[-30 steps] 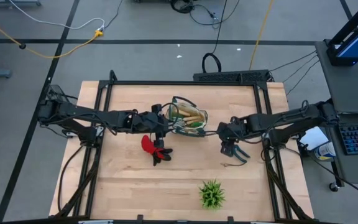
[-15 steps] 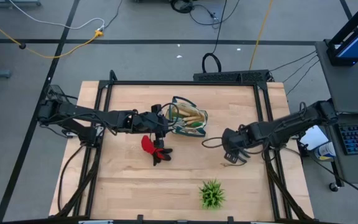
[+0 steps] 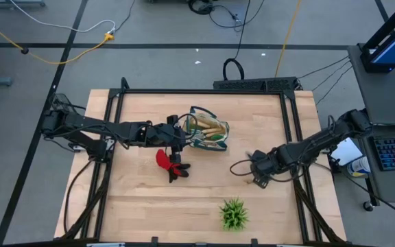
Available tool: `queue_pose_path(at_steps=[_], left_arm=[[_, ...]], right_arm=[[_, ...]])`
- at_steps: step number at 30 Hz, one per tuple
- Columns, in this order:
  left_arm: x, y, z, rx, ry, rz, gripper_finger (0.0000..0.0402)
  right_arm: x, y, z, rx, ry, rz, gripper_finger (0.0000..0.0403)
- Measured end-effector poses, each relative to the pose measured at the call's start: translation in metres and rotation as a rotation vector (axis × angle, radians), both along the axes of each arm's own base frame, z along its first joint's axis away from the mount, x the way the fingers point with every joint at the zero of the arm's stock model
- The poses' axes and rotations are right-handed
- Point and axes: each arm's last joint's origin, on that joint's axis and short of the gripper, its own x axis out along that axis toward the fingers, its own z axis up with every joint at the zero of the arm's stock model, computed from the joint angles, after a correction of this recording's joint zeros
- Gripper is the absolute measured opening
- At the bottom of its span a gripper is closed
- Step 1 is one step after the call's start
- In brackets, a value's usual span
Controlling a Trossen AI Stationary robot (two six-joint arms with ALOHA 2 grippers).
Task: Pick & Place Garden tools in Gardening bag
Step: Put the right blue fruit pruner into the gardening bag
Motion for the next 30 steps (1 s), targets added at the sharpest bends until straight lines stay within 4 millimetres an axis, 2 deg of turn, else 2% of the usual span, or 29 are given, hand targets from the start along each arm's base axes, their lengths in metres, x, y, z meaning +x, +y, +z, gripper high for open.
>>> queue_pose_path(at_steps=[7,12,20,25,30], left_arm=[[0.000,0.000,0.000,0.006,0.002,-0.004,0.0147],[0.000,0.000,0.000,0.041,0.011,-0.027,0.0147],[0.000,0.000,0.000,0.045,0.012,-0.030,0.0147],[0.000,0.000,0.000,0.050,0.015,-0.034,0.0147],[0.000,0.000,0.000,0.050,0.014,-0.034,0.0147]], right_arm=[[-0.007,0.004,-0.014,0.007,-0.004,0.012,0.0222],[-0.007,0.004,-0.020,0.014,-0.026,0.014,0.0206],[-0.014,0.002,-0.042,0.050,-0.054,0.020,0.0179],[-0.015,0.000,-0.044,0.010,-0.061,0.066,0.0148],[-0.015,-0.001,-0.044,-0.013,-0.064,0.119,0.0094]])
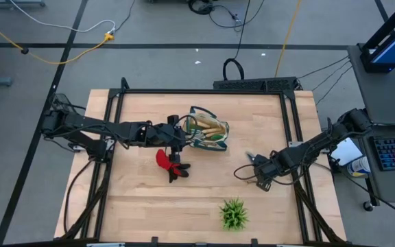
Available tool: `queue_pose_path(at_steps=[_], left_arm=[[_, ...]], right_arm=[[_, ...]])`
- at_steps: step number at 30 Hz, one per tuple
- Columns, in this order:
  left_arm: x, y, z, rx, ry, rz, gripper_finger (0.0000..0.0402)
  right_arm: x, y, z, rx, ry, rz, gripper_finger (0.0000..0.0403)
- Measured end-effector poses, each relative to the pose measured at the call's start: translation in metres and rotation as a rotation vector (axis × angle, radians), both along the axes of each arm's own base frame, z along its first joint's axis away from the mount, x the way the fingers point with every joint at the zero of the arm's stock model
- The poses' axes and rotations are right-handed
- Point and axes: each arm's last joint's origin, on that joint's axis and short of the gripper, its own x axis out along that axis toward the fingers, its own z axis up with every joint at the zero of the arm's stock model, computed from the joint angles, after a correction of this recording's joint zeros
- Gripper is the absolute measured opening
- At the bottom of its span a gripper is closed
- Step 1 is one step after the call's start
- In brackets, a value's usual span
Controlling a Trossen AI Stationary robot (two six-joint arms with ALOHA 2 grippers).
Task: Pick & Place Garden tools in Gardening bag
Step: Put the right blue fruit pruner into the gardening bag
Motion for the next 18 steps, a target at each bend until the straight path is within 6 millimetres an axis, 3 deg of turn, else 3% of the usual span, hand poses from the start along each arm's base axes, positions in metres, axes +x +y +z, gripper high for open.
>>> queue_pose_path(at_steps=[4,12,18], left_arm=[[0.000,0.000,0.000,0.000,0.000,0.000,0.0147],[0.000,0.000,0.000,-0.001,0.000,0.001,0.0147],[0.000,0.000,0.000,-0.003,0.000,0.002,0.0147]], right_arm=[[0.000,0.000,0.000,-0.008,0.002,0.027,0.0048],[0.002,0.000,0.005,-0.017,-0.025,0.056,0.0047],[0.012,0.003,0.026,-0.031,-0.157,0.112,0.0051]])
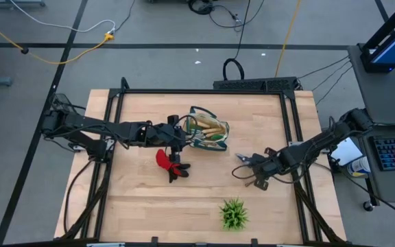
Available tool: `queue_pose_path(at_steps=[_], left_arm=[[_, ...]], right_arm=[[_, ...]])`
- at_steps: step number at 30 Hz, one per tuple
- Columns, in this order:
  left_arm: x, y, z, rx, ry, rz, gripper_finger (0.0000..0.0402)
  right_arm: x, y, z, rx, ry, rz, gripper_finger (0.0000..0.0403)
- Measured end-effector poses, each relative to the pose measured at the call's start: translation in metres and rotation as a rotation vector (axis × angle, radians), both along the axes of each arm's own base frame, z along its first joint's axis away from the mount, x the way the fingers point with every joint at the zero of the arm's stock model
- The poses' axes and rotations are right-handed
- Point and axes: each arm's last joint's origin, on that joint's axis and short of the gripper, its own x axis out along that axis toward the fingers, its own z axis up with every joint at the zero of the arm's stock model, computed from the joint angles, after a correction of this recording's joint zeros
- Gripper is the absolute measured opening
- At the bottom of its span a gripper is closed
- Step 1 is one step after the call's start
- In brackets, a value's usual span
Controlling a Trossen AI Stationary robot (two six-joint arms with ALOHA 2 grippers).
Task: Pick & Place Garden tools in Gardening bag
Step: Put the right blue fruit pruner into the gardening bag
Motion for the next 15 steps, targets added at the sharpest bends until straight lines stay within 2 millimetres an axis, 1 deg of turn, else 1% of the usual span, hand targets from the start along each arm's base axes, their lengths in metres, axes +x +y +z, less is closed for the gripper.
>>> queue_pose_path(at_steps=[2,8,12,15], left_arm=[[0.000,0.000,0.000,0.000,-0.001,0.000,0.0147],[0.002,0.000,0.003,-0.001,-0.041,-0.001,0.0147],[0.006,-0.002,0.010,-0.010,-0.117,-0.024,0.0147],[0.008,-0.005,0.014,0.019,-0.152,-0.089,0.0147]], right_arm=[[0.003,-0.001,0.007,0.013,-0.044,0.043,0.0052],[0.014,-0.006,0.029,0.059,-0.250,0.140,0.0054],[0.021,-0.016,0.039,0.096,-0.356,0.119,0.0054],[0.028,-0.023,0.043,0.158,-0.407,0.099,0.0055]])
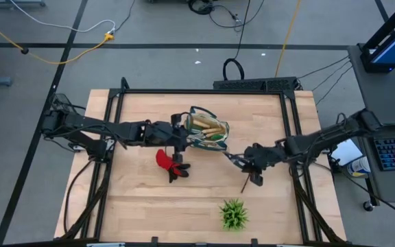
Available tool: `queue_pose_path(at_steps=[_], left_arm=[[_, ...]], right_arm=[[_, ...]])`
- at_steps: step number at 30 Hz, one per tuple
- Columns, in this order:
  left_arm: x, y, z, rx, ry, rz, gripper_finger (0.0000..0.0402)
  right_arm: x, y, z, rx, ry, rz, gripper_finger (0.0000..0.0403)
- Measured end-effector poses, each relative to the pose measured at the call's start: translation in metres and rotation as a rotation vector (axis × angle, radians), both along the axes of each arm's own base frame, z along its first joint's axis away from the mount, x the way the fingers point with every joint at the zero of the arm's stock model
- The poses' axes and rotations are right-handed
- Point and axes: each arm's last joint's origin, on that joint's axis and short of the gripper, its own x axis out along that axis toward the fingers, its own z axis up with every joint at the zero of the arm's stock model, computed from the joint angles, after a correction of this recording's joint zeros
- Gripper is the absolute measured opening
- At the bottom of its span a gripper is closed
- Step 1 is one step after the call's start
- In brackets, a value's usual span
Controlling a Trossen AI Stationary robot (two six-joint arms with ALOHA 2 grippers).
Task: Pick & Place Garden tools in Gardening bag
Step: Put the right blue fruit pruner into the gardening bag
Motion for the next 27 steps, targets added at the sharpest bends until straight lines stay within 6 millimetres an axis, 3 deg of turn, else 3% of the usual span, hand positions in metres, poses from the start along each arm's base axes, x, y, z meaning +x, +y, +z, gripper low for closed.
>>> queue_pose_path(at_steps=[10,22,27], left_arm=[[0.016,-0.017,0.006,0.132,-0.167,-0.255,0.0147],[0.055,-0.024,-0.044,0.185,-0.145,-0.333,0.0147],[0.075,-0.027,-0.048,0.166,-0.153,-0.388,0.0147]], right_arm=[[0.018,-0.023,0.015,0.248,-0.155,-0.028,0.0056],[0.020,-0.028,0.014,0.398,-0.113,0.030,0.0056],[0.020,-0.027,0.015,0.432,-0.111,0.054,0.0056]])
